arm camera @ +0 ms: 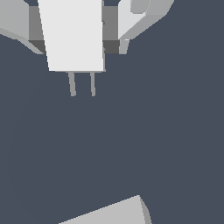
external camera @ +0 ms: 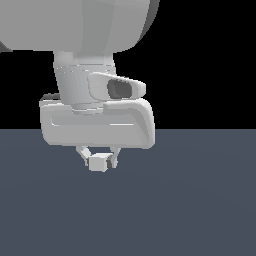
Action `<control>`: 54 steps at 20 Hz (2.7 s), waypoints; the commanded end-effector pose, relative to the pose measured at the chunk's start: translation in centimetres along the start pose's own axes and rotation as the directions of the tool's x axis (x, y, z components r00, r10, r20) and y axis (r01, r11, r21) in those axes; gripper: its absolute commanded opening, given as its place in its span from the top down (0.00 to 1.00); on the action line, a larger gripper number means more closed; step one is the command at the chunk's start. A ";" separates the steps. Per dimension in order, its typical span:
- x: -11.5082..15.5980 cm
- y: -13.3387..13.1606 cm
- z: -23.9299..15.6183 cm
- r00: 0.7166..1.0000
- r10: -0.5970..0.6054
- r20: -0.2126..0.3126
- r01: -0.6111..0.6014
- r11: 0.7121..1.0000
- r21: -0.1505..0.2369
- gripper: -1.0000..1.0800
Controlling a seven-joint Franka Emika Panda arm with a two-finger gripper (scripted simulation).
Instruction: Plug the charger into the wall socket.
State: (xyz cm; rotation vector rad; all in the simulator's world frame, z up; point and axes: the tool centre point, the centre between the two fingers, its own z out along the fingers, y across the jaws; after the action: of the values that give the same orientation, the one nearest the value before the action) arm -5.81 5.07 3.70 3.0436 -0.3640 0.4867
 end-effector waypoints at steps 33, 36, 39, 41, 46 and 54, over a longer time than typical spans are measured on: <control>8.9 3.5 -3.6 0.904 -0.427 -0.030 0.426 0.893 0.141 1.00; 9.2 3.5 -3.6 0.899 -0.436 -0.030 0.436 0.888 0.144 1.00; 9.2 3.5 -3.6 0.898 -0.439 -0.030 0.439 0.887 0.145 1.00; 9.2 3.5 -3.6 0.898 -0.439 -0.030 0.439 0.887 0.145 1.00; 9.3 3.4 -3.6 0.898 -0.439 -0.030 0.438 0.887 0.145 1.00; 11.1 2.4 -3.0 0.898 -0.439 -0.030 0.439 0.887 0.144 1.00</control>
State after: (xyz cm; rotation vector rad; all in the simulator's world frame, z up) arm 2.45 0.29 9.98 3.1182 0.3784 0.4916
